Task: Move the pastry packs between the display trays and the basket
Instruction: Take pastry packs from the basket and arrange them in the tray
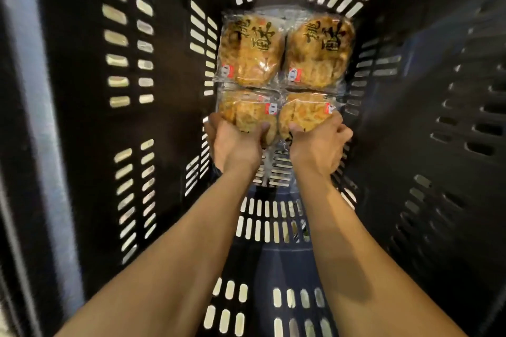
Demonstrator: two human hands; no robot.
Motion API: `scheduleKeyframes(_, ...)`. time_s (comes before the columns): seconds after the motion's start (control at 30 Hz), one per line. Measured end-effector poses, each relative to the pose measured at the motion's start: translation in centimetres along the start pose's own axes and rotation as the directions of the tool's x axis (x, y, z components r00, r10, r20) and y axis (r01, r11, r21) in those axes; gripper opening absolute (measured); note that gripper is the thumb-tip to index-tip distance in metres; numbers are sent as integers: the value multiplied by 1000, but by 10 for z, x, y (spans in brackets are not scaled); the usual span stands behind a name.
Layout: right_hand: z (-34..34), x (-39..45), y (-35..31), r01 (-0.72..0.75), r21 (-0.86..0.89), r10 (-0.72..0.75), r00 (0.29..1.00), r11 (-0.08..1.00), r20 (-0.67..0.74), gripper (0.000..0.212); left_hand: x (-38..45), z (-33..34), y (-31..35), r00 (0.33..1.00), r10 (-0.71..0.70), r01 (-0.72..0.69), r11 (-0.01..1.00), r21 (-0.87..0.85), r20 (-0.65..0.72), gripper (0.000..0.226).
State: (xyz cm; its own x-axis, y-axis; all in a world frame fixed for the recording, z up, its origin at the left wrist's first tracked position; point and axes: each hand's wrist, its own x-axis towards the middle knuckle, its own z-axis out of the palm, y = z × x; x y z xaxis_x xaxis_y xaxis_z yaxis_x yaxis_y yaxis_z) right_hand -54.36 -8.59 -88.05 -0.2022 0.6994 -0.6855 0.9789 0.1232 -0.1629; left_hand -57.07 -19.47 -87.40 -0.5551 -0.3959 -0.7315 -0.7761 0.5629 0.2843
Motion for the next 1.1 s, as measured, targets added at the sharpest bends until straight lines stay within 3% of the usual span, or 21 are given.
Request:
scheduleKeyframes(0.13,1,-5,6,-72,44,73,997,996,-23,78,-1,-5,-10,994,-46,52,996,-67,95,40)
scheduleKeyframes(0.27,-6,-21,12,-13,71,13,1000,997,9,64,-10,-12,-12,994,1,11,994,-110,107,35)
scheduleKeyframes(0.47,-77,-80,3,58,358,-95,992,932,87,33,-63,-76,15,961,252,-245,967,-66,115,37)
scheduleKeyframes(0.6,-194,-160,-26,56,658,-188,973,751,131,25,-146,-180,83,878,453,-426,887,-180,153,41)
scheduleKeyframes(0.7,-310,-247,-45,103,808,-335,934,580,122,31,-243,-274,143,786,602,-565,792,-230,141,38)
scheduleKeyframes(0.8,-426,-351,-54,229,876,-486,874,425,8,51,-348,-364,186,701,705,-637,687,-350,106,32)
scheduleKeyframes(0.87,-494,-418,-47,304,894,-540,837,330,-85,54,-420,-412,207,615,782,-681,593,-430,103,26)
scheduleKeyframes(1.0,-592,-533,1,401,913,-530,792,76,-303,50,-552,-474,230,323,920,-745,393,-539,224,25)
scheduleKeyframes(1.1,-635,-600,59,443,892,-411,800,-85,-437,57,-643,-489,232,114,950,-729,279,-625,291,32)
